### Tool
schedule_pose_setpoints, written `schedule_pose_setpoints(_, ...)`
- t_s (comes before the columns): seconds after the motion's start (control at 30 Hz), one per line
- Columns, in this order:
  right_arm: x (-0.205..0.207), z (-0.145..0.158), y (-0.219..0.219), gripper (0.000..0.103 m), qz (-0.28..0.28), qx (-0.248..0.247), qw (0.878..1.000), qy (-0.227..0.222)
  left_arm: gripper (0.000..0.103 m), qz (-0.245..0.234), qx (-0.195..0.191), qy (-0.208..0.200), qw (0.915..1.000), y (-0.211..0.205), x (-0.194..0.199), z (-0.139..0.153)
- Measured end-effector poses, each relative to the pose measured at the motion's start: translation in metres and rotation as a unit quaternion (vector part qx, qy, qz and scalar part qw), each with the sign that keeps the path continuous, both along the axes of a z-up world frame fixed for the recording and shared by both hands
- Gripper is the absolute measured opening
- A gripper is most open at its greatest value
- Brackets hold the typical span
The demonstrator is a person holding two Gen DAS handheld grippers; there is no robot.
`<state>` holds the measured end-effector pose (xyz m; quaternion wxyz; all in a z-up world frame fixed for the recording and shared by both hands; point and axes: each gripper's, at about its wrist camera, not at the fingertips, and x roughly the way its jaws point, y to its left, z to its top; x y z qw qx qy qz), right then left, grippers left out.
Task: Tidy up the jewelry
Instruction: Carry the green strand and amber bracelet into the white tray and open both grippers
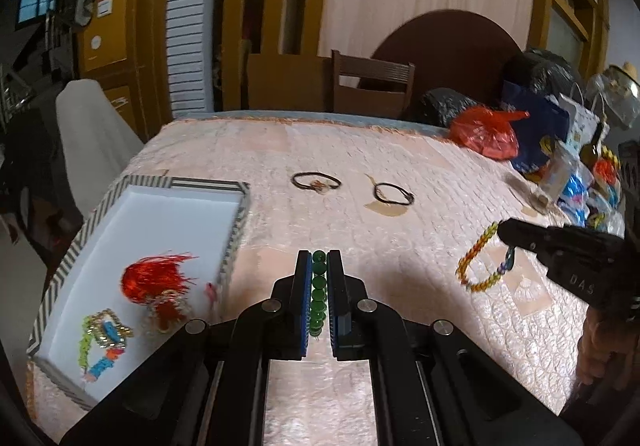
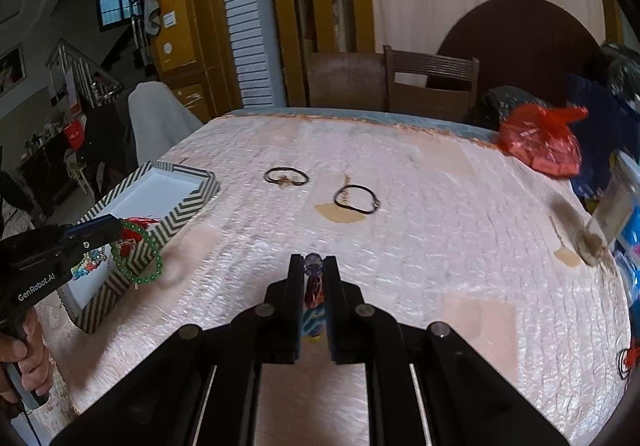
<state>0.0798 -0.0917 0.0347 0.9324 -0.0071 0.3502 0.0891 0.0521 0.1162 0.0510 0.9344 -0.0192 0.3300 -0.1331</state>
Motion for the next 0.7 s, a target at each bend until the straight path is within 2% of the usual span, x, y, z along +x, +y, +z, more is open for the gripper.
schedule_pose_setpoints(0.23,0.014,0.004,0.049,0.009,0.037,-0.015,0.999,0.002,0.013,0.045,-0.005,-0.004,0.9990,0.054,0.007,0.006)
schedule_pose_setpoints(0.5,0.031,0.007,0.115,0.009,0.091,-0.015,0.996,-0.001,0.013,0.105,0.011,-0.001,0.9944,0.118,0.014,0.003)
schedule_pose_setpoints(0.7,0.047,0.008,0.170,0.009,0.137,-0.011,0.990,0.002,0.013,0.136,0.030,0.013,0.9902,0.153,0.021,-0.010)
